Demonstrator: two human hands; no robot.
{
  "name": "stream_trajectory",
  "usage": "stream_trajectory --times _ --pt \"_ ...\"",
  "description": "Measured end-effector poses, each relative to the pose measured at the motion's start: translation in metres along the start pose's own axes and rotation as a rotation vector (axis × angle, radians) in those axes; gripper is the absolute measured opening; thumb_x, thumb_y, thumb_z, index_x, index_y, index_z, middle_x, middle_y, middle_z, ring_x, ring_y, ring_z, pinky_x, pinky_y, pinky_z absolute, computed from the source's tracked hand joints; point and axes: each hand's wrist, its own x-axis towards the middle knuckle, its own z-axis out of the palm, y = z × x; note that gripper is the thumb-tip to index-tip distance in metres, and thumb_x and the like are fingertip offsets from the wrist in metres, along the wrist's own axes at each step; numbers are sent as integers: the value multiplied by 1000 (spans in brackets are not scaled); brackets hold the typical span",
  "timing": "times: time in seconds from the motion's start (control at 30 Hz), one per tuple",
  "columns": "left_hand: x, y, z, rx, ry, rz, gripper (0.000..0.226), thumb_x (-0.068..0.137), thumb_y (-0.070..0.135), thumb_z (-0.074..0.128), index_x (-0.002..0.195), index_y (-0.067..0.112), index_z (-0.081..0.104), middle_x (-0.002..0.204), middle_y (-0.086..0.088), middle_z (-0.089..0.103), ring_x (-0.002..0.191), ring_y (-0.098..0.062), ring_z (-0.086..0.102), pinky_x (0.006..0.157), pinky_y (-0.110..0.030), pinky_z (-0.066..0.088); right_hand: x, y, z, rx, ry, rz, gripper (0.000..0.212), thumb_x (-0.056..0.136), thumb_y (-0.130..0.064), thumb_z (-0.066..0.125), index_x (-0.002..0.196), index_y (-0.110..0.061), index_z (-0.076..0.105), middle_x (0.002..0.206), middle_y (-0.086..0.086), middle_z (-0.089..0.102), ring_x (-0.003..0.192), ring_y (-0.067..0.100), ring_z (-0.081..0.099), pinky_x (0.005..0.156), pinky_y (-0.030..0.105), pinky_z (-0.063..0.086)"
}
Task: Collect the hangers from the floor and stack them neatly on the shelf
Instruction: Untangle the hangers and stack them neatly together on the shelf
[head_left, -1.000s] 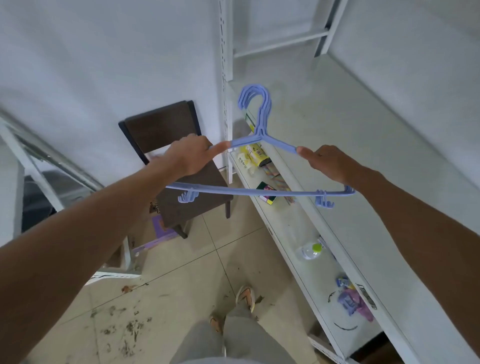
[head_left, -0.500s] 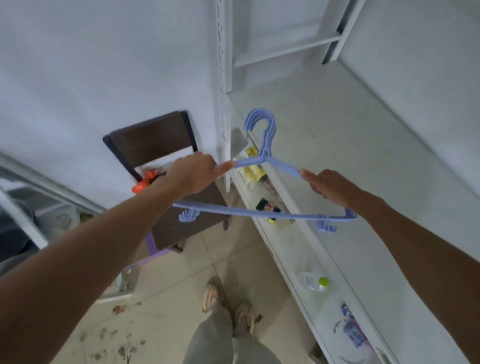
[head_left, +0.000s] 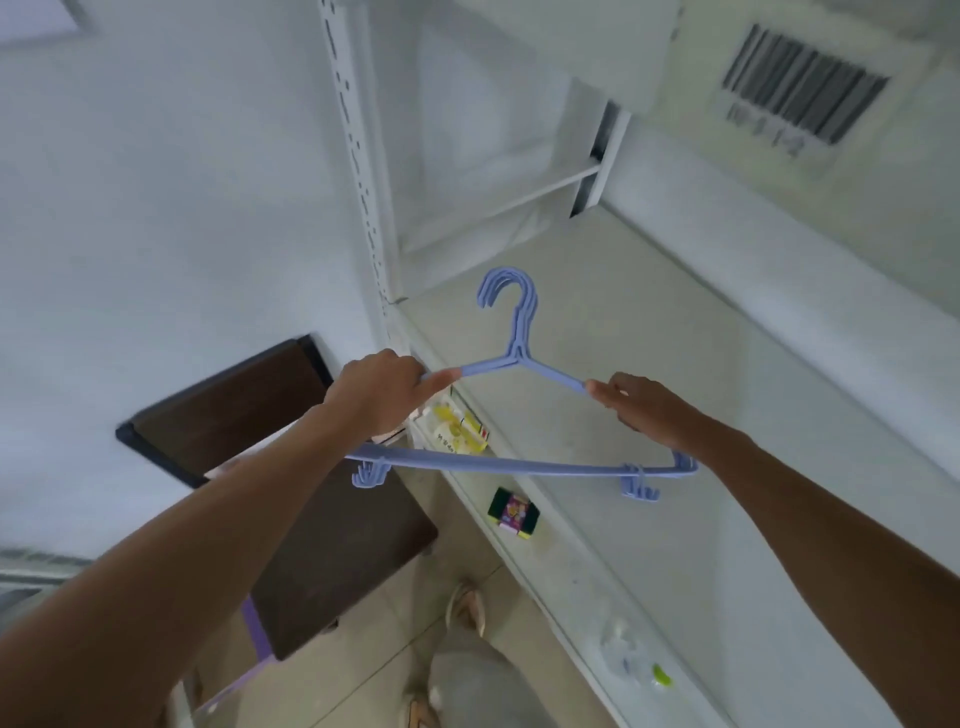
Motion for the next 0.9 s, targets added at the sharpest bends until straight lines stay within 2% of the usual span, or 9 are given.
stream_trajectory --times 0.07,0.13,0.2,0.3,0.4,0.53,0.67,0.83,0.9 --pt "30 -5 0 20 52 19 80 91 82 12 73 16 53 62 -1 59 59 -21 59 61 -37 49 23 -4 -14 -15 41 -11 59 91 -76 47 83 -19 54 61 -3 53 54 14 47 60 31 36" --pt "61 -8 0 12 98 57 65 95 78 18 89 20 47 61 0 58 57 -23 59 60 -39 52 48 -2 -26 -30 69 -8 61 91 -76 47 84 -17 55 63 -2 54 56 15 48 62 32 37" --pt "90 -7 1 10 144 140 51 100 70 25 101 22 42 60 -2 57 57 -28 60 59 -42 54 69 4 -35 -15 98 26 69 90 -78 47 86 -11 59 65 0 55 59 17 50 64 33 39" --pt "132 -4 3 118 212 266 49 104 60 23 108 15 44 63 -5 59 55 -32 60 58 -44 57 99 8 -51 14 172 55 80 85 -83 46 80 -3 56 63 3 52 59 20 50 64 33 39" --pt "174 -3 6 229 234 320 50 107 53 25 116 10 48 76 -13 67 65 -37 65 58 -39 50 118 10 -56 18 193 108 75 79 -88 46 66 -14 46 59 4 47 57 22 47 63 34 37" --pt "225 -8 18 280 217 372 53 108 53 25 118 8 50 90 -16 69 78 -39 67 60 -38 41 141 13 -55 71 289 216 77 67 -94 56 57 -18 45 54 0 50 57 22 53 64 33 41" --pt "266 -10 25 303 182 356 55 109 51 25 121 5 53 102 -19 69 92 -40 68 67 -40 40 173 14 -60 -12 381 236 89 56 -100 48 58 -12 56 65 8 64 74 25 66 75 37 52" --pt "286 -6 19 354 139 407 52 110 46 23 117 5 55 108 -18 69 100 -38 66 74 -41 42 187 16 -60 -72 413 267 83 71 -92 53 56 -10 48 61 8 57 78 30 68 76 38 51" --pt "292 -4 18 384 126 438 50 111 43 24 117 5 56 108 -18 69 99 -37 66 75 -41 43 188 17 -60 -88 420 277 85 73 -90 52 63 -6 56 67 7 62 81 30 68 76 38 50"
